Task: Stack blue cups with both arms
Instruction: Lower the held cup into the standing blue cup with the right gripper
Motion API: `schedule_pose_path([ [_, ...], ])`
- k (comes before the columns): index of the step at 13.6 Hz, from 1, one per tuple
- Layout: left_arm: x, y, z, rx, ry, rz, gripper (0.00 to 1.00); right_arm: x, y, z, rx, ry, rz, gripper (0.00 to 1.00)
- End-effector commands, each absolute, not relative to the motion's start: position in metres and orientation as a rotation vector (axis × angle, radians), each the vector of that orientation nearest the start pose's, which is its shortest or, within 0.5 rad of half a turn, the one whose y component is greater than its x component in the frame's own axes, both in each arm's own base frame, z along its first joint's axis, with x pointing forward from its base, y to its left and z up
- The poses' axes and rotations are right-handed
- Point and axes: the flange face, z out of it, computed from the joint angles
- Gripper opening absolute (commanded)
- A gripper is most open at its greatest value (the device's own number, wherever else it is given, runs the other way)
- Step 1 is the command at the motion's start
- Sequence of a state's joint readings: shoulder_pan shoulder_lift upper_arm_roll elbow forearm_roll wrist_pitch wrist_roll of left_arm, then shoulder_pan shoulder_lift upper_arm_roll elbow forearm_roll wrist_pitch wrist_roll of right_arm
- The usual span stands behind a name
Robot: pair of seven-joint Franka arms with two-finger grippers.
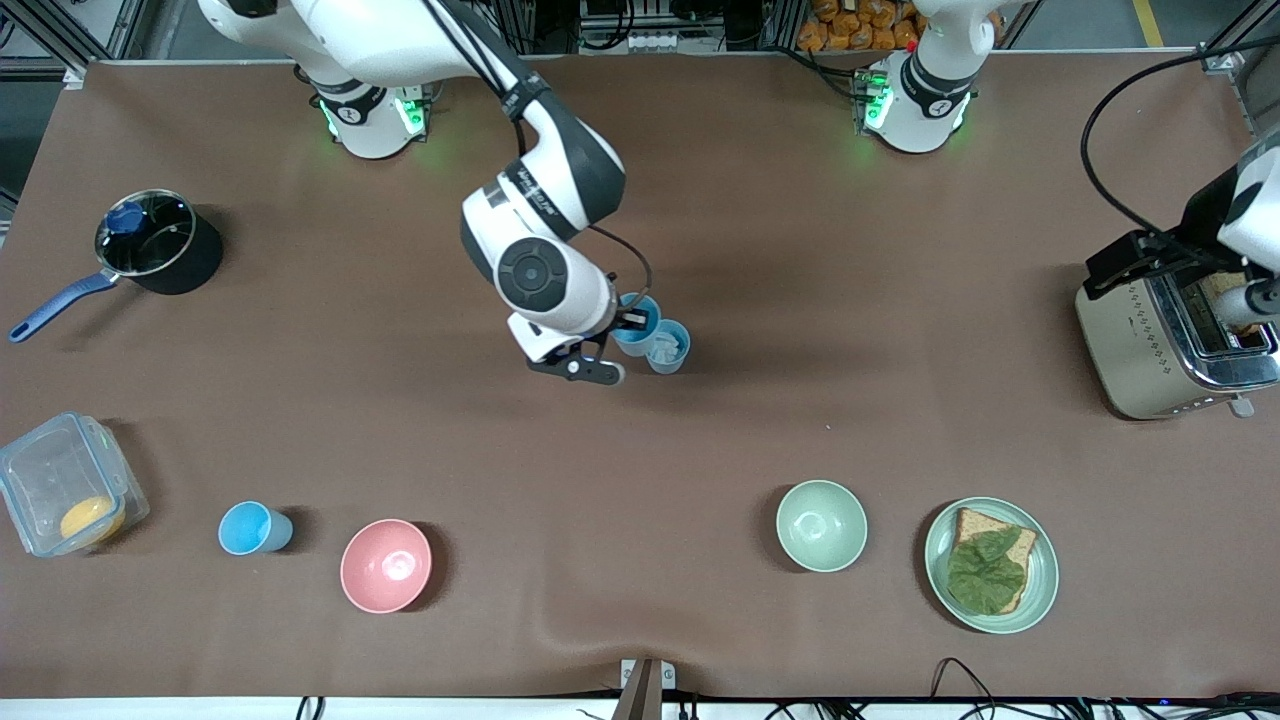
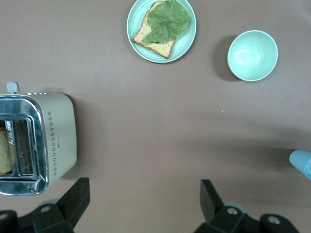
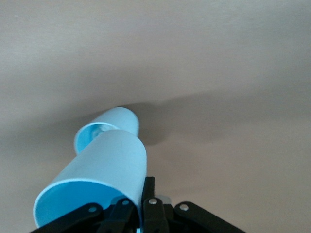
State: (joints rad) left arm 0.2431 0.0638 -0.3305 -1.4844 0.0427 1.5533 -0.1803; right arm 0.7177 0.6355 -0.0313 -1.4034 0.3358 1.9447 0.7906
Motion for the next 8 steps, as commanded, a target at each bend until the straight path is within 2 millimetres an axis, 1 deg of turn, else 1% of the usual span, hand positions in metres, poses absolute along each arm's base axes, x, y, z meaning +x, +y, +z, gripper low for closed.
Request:
schedule_pose_path([
  [1, 0.562, -0.031, 0.642, -3.107, -0.092, -0.019, 1.0, 0.534, 0.494, 0.32, -2.921, 0.395, 0.37, 0.0],
  [2, 0.557, -0.028, 0.648, -3.101, -0.098, -0.02, 1.0, 0.534, 0.494, 0.317, -2.922, 0.399, 0.373, 0.0],
  [3, 0.555, -0.028, 0.649, -3.099, -0.1, -0.02, 1.0, 0.53, 0.5, 0.312, -2.924, 0.392, 0.373, 0.0],
  [5, 0.551, -0.022, 0.654, -3.094, -0.117, -0.026, 1.0, 0.53, 0.502, 0.302, -2.925, 0.394, 0.37, 0.0],
  [6, 0.55, -0.024, 0.656, -3.093, -0.115, -0.028, 1.0, 0.528, 0.503, 0.3, -2.926, 0.396, 0.374, 0.0],
  [8, 0.55, -0.019, 0.656, -3.116, -0.137, -0.027, 1.0, 0.525, 0.506, 0.296, -2.931, 0.387, 0.381, 0.0],
])
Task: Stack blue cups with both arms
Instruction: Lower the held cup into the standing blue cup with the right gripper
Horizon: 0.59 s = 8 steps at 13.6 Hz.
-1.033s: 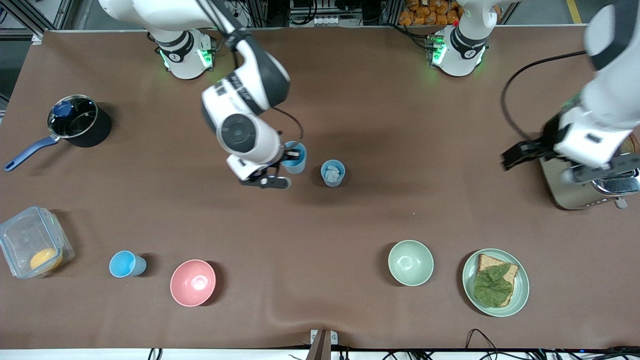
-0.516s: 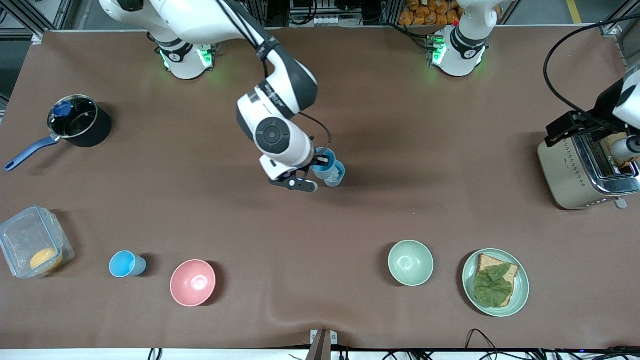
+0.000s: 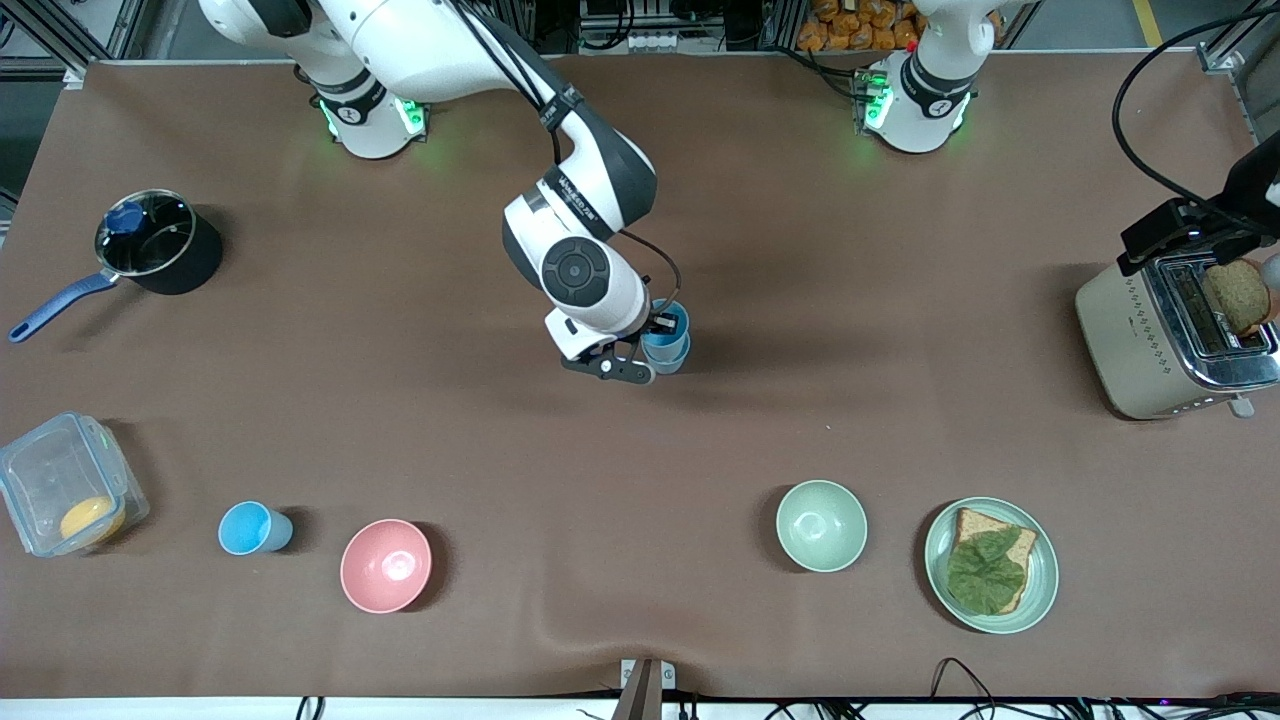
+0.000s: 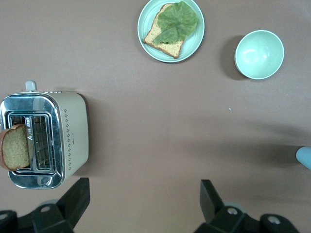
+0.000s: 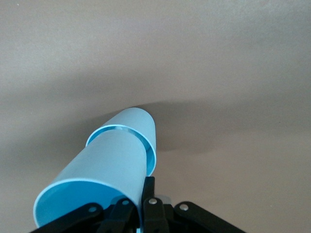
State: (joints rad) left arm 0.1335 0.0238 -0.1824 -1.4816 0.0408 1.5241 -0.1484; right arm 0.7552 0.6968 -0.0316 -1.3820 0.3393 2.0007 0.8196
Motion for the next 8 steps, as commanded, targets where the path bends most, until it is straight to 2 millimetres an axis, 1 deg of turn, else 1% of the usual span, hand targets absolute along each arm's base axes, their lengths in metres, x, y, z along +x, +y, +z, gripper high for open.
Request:
schedule_pose_path([
  [1, 0.55, -0.019, 0.656, -3.119, -0.136, -0.024, 1.0, 0.525, 0.505, 0.294, -2.933, 0.385, 0.384, 0.0],
  [2, 0.549, -0.023, 0.655, -3.119, -0.129, -0.022, 1.0, 0.526, 0.505, 0.295, -2.934, 0.381, 0.383, 0.32],
  [3, 0.548, -0.027, 0.655, -3.119, -0.129, -0.02, 1.0, 0.529, 0.501, 0.297, -2.93, 0.392, 0.387, 0.99],
  [5, 0.544, -0.034, 0.657, -3.118, -0.125, -0.004, 1.0, 0.539, 0.491, 0.313, -2.918, 0.395, 0.362, 1.0],
  [6, 0.544, -0.034, 0.656, -3.117, -0.125, 0.001, 1.0, 0.547, 0.478, 0.315, -2.919, 0.412, 0.377, 1.0],
  [7, 0.543, -0.034, 0.658, -3.117, -0.125, -0.004, 1.0, 0.559, 0.46, 0.325, -2.916, 0.425, 0.392, 1.0],
  [8, 0.543, -0.035, 0.658, -3.119, -0.125, -0.003, 1.0, 0.572, 0.436, 0.343, -2.918, 0.381, 0.388, 1.0],
])
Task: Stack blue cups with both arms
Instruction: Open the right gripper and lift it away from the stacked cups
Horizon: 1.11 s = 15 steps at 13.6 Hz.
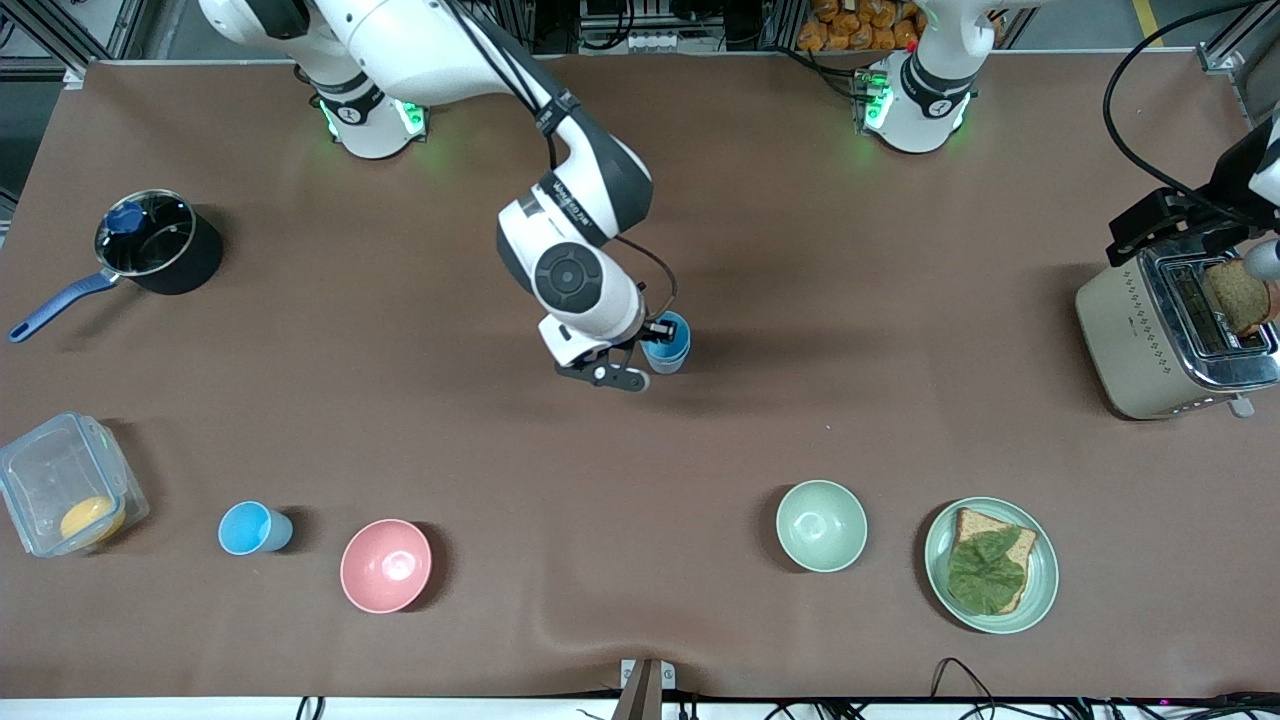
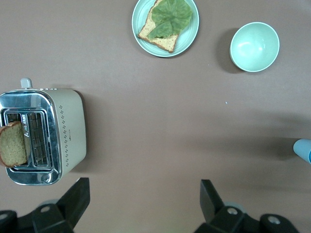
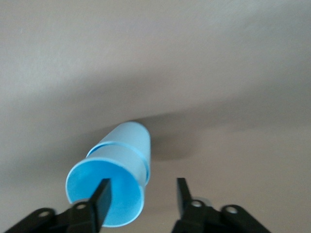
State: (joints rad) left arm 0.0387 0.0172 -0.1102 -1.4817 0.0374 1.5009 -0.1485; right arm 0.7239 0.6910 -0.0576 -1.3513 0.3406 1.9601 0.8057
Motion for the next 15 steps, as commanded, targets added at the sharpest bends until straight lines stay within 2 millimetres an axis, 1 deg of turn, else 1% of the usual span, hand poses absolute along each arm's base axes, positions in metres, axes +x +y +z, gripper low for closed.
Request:
schedule_pose_path([
  [1, 0.542, -0.034, 0.658, -3.117, -0.12, -0.006, 1.0, 0.589, 0.405, 0.362, -2.917, 0.314, 0.37, 1.0],
  [2, 0.542, -0.037, 0.658, -3.118, -0.113, -0.004, 1.0, 0.611, 0.358, 0.37, -2.915, 0.264, 0.388, 1.0],
  [3, 0.542, -0.039, 0.658, -3.118, -0.103, -0.001, 1.0, 0.625, 0.32, 0.376, -2.914, 0.183, 0.401, 1.0],
  [4, 0.542, -0.04, 0.658, -3.118, -0.101, -0.001, 1.0, 0.638, 0.282, 0.38, -2.927, 0.141, 0.387, 1.0],
  [6, 0.541, -0.041, 0.658, -3.119, -0.099, 0.004, 1.0, 0.65, 0.214, 0.397, -2.982, 0.042, 0.385, 1.0],
  [7, 0.541, -0.041, 0.659, -3.119, -0.101, 0.001, 1.0, 0.651, 0.179, 0.407, -2.979, 0.007, 0.39, 1.0],
  [8, 0.541, -0.042, 0.659, -3.119, -0.099, 0.001, 1.0, 0.649, 0.145, 0.42, -2.968, -0.023, 0.374, 1.0],
  [9, 0.539, -0.042, 0.661, -3.119, -0.099, -0.004, 1.0, 0.641, 0.118, 0.434, -2.991, -0.068, 0.351, 1.0],
  [10, 0.539, -0.042, 0.661, -3.121, -0.098, -0.006, 1.0, 0.634, 0.09, 0.446, -3.022, -0.07, 0.333, 1.0],
  [11, 0.539, -0.042, 0.661, -3.12, -0.098, -0.003, 1.0, 0.622, 0.066, 0.462, -3.027, -0.051, 0.313, 1.0],
  [13, 0.538, -0.045, 0.66, -3.15, -0.1, 0.007, 1.0, 0.598, 0.019, 0.493, -3.022, -0.087, 0.261, 1.0],
  [14, 0.538, -0.045, 0.659, -3.154, -0.102, 0.01, 1.0, 0.589, 0.001, 0.511, -3.02, -0.098, 0.235, 1.0],
  [15, 0.537, -0.044, 0.66, -3.153, -0.104, 0.01, 1.0, 0.58, -0.013, 0.527, -3.025, -0.077, 0.227, 1.0],
])
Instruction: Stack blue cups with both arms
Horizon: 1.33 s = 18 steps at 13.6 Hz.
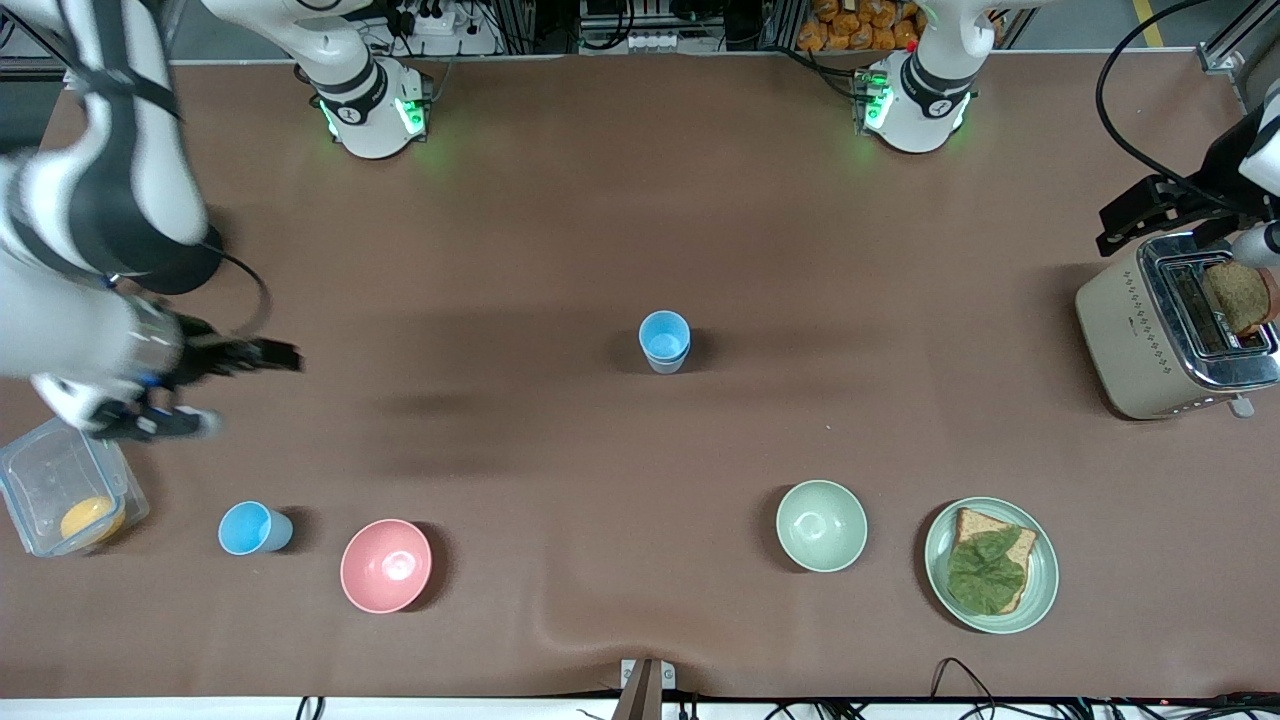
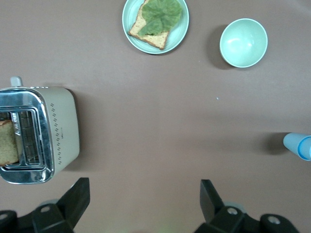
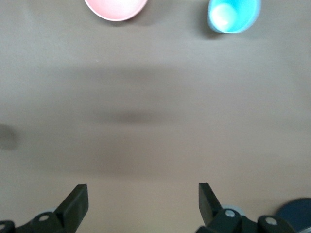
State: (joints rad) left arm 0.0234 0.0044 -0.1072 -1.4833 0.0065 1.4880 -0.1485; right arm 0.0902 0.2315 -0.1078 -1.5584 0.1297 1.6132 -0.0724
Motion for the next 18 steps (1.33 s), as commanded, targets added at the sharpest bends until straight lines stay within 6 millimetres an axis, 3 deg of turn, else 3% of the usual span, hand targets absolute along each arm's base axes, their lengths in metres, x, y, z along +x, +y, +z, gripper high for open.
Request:
schedule_pose_path([
  [1, 0.538, -0.046, 0.659, -3.151, -0.102, 0.012, 1.0, 0.569, -0.023, 0.549, -3.053, -0.067, 0.197, 1.0],
  [3, 0.539, -0.047, 0.658, -3.151, -0.1, 0.017, 1.0, 0.557, -0.033, 0.574, -3.104, -0.043, 0.173, 1.0],
  [6, 0.54, -0.047, 0.657, -3.144, -0.096, 0.023, 1.0, 0.556, -0.051, 0.607, -3.115, 0.024, 0.078, 1.0],
  [8, 0.54, -0.047, 0.657, -3.142, -0.093, 0.02, 1.0, 0.554, -0.057, 0.608, -3.113, 0.116, 0.095, 1.0],
  [10, 0.54, -0.043, 0.657, -3.138, -0.082, 0.021, 1.0, 0.553, -0.051, 0.614, -3.11, 0.173, 0.103, 1.0],
  [14, 0.542, -0.042, 0.659, -3.138, -0.087, 0.012, 1.0, 0.548, -0.026, 0.616, -3.11, 0.082, 0.154, 1.0],
  [18, 0.542, -0.039, 0.658, -3.137, -0.106, 0.016, 1.0, 0.548, -0.027, 0.617, -3.118, 0.082, 0.152, 1.0],
])
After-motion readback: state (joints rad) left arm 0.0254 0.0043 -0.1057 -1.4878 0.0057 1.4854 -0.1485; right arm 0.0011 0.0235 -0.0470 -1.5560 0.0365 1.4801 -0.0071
